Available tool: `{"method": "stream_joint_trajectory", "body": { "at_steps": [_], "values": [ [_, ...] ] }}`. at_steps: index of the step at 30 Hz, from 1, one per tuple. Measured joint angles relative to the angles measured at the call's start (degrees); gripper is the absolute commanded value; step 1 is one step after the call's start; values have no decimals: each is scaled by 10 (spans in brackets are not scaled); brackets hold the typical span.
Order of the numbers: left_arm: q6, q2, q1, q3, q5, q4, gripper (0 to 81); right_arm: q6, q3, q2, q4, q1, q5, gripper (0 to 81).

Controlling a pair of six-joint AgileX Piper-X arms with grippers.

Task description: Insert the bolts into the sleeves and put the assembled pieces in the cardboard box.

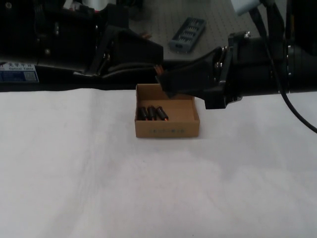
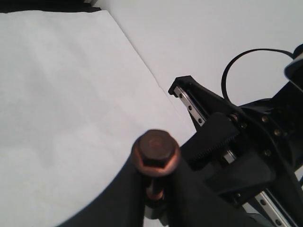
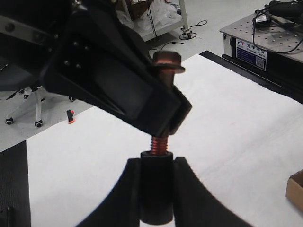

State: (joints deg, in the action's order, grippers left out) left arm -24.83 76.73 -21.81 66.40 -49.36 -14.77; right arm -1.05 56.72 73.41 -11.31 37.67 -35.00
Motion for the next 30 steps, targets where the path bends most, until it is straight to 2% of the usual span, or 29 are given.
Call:
{"method": "stream_joint_trajectory", "body": {
  "at_steps": [30],
  "values": [
    [6, -5, -1, 7, 19, -31, 6, -2, -1, 2, 18, 1, -4, 25]
  ]
}}
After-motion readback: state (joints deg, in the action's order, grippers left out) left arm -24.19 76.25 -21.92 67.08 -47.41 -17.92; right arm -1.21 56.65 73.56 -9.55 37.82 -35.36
